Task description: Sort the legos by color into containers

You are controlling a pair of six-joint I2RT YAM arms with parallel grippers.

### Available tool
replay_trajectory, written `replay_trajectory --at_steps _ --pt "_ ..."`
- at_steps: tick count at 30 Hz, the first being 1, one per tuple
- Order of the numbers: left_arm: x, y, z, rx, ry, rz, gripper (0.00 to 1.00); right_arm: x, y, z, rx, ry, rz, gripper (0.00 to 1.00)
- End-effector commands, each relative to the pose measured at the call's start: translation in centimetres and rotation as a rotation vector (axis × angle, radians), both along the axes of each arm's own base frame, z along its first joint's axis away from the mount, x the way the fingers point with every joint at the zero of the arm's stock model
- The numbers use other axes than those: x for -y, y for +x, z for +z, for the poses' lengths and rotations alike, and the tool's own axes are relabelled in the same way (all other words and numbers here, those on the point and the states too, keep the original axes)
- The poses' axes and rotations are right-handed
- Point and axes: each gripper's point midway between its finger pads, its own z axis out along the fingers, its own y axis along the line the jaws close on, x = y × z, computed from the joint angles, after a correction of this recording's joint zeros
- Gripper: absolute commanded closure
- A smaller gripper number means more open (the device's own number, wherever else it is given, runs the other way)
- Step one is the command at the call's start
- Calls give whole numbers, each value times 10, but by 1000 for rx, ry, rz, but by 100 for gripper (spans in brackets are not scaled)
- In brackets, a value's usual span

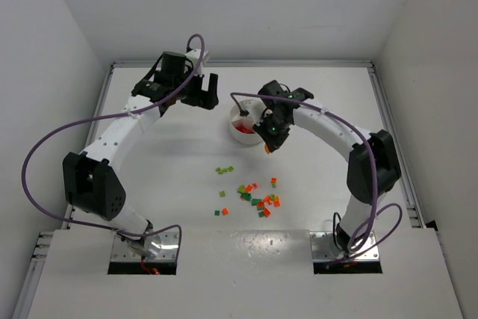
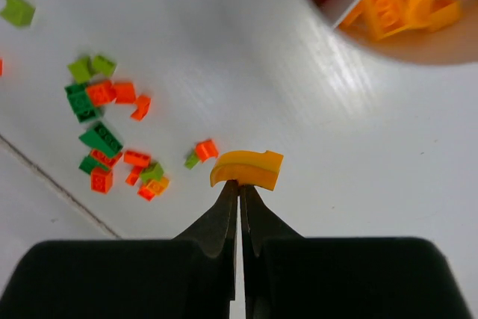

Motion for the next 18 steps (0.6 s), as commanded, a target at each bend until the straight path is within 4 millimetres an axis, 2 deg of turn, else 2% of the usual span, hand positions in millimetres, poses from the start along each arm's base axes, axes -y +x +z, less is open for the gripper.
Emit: replay_trajectory --at_steps 1,2,4,5,9,17,18 --pt "-2 9 20 68 -6 10 0 -3 28 5 22 15 -36 100" --pt "-2 10 24 77 -9 10 0 -6 44 14 50 37 -62 100" --pt "-1 11 20 68 -6 10 0 -10 55 17 53 44 -91 100" --pt "-1 11 20 68 -6 10 0 -11 69 18 64 51 -104 100" --pt "-4 12 20 71 4 25 0 -8 79 14 57 52 -143 100" --pt "-6 12 24 86 14 27 0 -14 99 19 83 71 -161 100" --pt "-6 13 19 76 17 27 0 -16 102 20 87 73 -161 100"
